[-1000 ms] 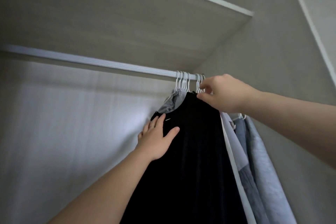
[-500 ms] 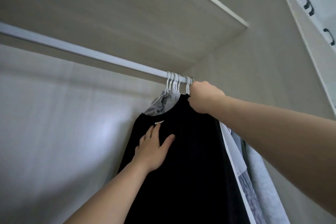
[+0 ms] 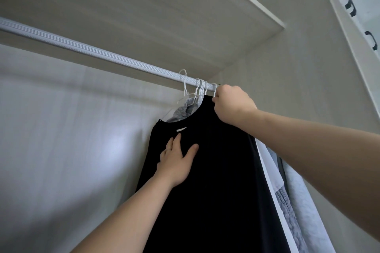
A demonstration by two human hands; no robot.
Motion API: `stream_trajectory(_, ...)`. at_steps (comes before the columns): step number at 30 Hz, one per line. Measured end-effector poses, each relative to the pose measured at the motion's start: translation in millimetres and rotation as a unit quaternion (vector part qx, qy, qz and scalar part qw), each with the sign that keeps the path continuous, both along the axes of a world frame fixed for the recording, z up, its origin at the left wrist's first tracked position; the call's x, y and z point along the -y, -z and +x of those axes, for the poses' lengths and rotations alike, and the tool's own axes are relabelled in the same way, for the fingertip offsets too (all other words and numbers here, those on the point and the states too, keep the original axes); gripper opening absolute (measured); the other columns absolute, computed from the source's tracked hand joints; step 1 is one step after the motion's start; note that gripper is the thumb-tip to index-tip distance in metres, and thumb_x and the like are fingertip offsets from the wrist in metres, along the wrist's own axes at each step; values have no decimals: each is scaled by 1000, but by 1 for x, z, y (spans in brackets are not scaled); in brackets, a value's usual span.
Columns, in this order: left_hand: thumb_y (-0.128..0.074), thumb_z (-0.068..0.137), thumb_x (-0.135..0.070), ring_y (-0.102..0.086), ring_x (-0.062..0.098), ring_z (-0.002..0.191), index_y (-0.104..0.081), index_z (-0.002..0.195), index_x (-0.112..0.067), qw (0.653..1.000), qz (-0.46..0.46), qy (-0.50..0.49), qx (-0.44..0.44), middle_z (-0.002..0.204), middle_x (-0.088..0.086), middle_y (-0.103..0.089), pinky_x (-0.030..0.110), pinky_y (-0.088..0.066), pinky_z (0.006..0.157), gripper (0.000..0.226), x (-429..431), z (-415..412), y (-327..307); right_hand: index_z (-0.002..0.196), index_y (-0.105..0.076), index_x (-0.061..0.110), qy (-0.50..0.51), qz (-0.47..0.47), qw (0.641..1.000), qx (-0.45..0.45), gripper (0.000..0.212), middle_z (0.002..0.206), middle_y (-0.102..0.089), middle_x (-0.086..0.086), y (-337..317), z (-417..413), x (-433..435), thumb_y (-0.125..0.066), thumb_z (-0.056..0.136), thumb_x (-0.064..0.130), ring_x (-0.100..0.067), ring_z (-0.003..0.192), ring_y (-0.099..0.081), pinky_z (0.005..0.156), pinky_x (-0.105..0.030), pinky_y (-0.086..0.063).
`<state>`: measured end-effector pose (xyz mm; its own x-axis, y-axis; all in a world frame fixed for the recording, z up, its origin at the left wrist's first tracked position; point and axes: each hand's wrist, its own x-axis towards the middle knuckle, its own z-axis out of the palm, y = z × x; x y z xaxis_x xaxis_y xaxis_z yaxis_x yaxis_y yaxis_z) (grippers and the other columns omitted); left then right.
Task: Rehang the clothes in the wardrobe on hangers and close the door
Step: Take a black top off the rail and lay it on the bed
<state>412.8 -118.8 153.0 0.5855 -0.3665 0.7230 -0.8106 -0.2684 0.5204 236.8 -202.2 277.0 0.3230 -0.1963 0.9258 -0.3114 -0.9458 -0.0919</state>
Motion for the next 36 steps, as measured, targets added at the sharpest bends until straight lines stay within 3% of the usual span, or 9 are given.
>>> stream_trajectory(10,-33,93,-72,-12,26,151,-9,157,-37,998,-37,-28,51,167,-5,-6,50,-20,116,77,-10,-5,-17,96,-54,11,2,-22,999,42,16,82,-44,-7,-8,-8,-5,-46,99,25,-35,78,-47,68,-36,-37)
stream_trajectory(16,-32,94,-69,-11,27,151,-12,158,-33,995,-80,-28,58,167,-2,-7,49,-22,115,76,-4,-14,-15,97,-56,11,-6,-29,998,61,19,92,-57,-14,2,-18,-2,-44,99,26,-38,81,-51,68,-38,-40)
stream_trajectory(21,-26,92,-67,-6,24,151,-13,157,-29,982,-136,-66,117,167,1,-6,49,-20,118,77,3,-39,-6,97,-55,15,-2,-57,996,68,20,91,-61,-15,26,-70,15,-44,100,31,-40,86,-55,72,-42,-47)
stream_trajectory(26,-23,92,-65,-5,27,152,-14,158,-25,967,-160,-98,174,167,3,-6,49,-13,121,78,15,-82,-9,95,-53,20,10,-91,993,68,18,78,-60,-10,48,-154,44,-44,100,35,-39,76,-56,70,-46,-50)
stream_trajectory(32,-30,98,-53,-20,28,149,-28,153,-18,950,-204,-67,225,160,7,-32,51,-19,118,65,52,-163,-21,91,-50,21,66,-115,990,57,18,67,-54,-2,67,-279,90,-42,100,34,-33,69,-53,58,-40,-43)
stream_trajectory(36,-39,102,-39,-44,35,125,-48,136,-14,948,-227,-23,223,134,13,-55,50,-35,99,43,95,-239,-12,89,-48,24,103,-115,987,52,15,64,-52,5,80,-374,114,-42,99,33,-29,65,-51,57,-37,-40)
